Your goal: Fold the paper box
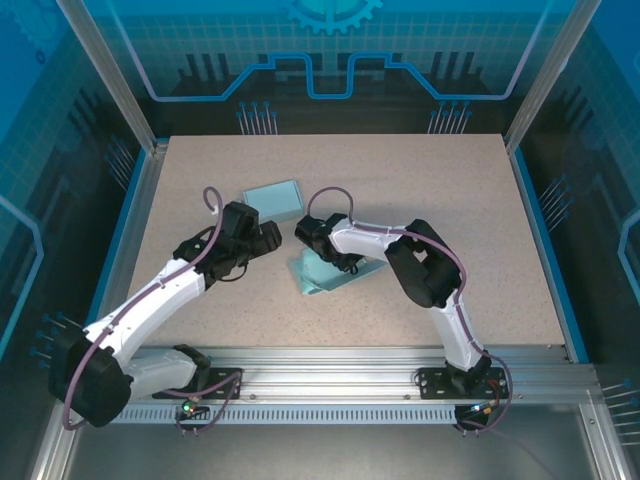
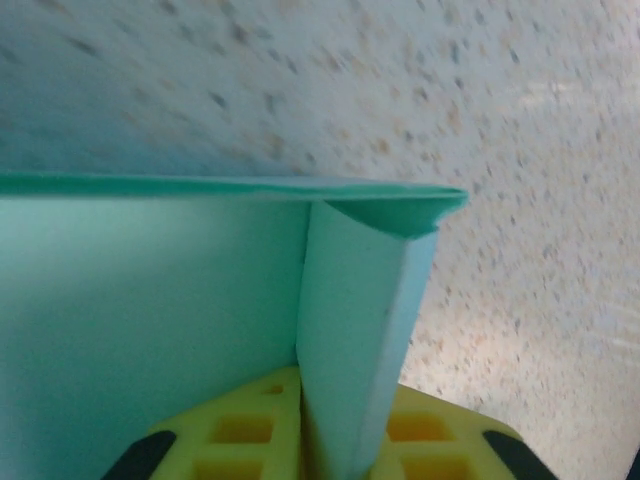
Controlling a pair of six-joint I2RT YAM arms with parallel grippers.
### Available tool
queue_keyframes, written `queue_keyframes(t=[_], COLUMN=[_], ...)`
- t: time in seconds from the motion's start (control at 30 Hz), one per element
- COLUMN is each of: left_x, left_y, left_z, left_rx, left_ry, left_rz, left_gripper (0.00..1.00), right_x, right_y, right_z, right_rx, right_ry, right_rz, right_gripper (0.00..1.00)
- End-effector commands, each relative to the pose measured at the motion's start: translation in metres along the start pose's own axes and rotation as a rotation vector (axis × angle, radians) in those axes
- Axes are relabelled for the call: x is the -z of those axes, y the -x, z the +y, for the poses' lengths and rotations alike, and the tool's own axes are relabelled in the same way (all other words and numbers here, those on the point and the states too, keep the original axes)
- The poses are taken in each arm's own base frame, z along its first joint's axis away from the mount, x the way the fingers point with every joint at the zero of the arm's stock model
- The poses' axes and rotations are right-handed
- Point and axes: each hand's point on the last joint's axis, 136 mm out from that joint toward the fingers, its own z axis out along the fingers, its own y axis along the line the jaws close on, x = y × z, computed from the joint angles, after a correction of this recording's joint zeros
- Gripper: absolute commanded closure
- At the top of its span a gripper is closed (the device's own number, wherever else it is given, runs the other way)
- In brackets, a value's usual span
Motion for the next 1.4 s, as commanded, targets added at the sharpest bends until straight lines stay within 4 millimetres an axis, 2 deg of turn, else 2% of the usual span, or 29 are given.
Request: queue_keyframes(t=[0.0,0.13,0.2,0.3,0.4,0.57,0.7,0.8,0.9,0.97,1.03,1.13,1.27,1.37], left_x=[0.008,0.01,0.01,0.006,-0.001,-0.02,-0.042,-0.062,-0.081,-0.092,-0.103,-0.113,-0.117,-0.115], left_y=[0.013,0.014,0.013,0.012,0.008,-0.001,-0.007,-0.011,-0.015,-0.02,-0.029,-0.044,-0.063,-0.076], left_z=[0.003,0.006,0.005,0.002,0.0,-0.002,0.002,0.004,0.002,0.0,-0.001,-0.005,-0.004,-0.005], left_rx=[-0.035,-0.055,-0.066,-0.083,-0.095,-0.107,-0.117,-0.128,-0.155,-0.179,-0.191,-0.193,-0.184,-0.174], left_ry=[-0.004,-0.006,-0.019,-0.034,-0.049,-0.062,-0.04,-0.028,-0.023,-0.021,-0.026,-0.055,-0.078,-0.094], left_rz=[-0.066,-0.076,-0.07,-0.06,-0.045,0.02,0.078,0.118,0.165,0.201,0.245,0.313,0.388,0.428], left_gripper=[0.13,0.13,0.14,0.15,0.17,0.23,0.32,0.4,0.49,0.55,0.57,0.6,0.63,0.65], right_x=[-0.001,0.013,0.025,0.049,0.078,0.127,0.172,0.197,0.209,0.209,0.203,0.183,0.155,0.133], right_y=[0.005,0.022,0.031,0.044,0.055,0.068,0.066,0.049,0.021,-0.003,-0.029,-0.067,-0.11,-0.132], right_z=[0.04,0.034,0.027,0.016,0.005,-0.019,-0.047,-0.075,-0.105,-0.12,-0.129,-0.129,-0.111,-0.092], right_rx=[0.19,0.209,0.204,0.181,0.158,0.091,-0.011,-0.121,-0.245,-0.329,-0.398,-0.498,-0.596,-0.641], right_ry=[0.133,0.135,0.134,0.155,0.177,0.221,0.263,0.273,0.256,0.253,0.259,0.304,0.394,0.455], right_rz=[-0.01,-0.04,-0.065,-0.116,-0.183,-0.291,-0.374,-0.414,-0.424,-0.411,-0.379,-0.306,-0.203,-0.131], right_gripper=[0.76,0.58,0.49,0.41,0.34,0.29,0.25,0.22,0.17,0.14,0.14,0.14,0.17,0.18])
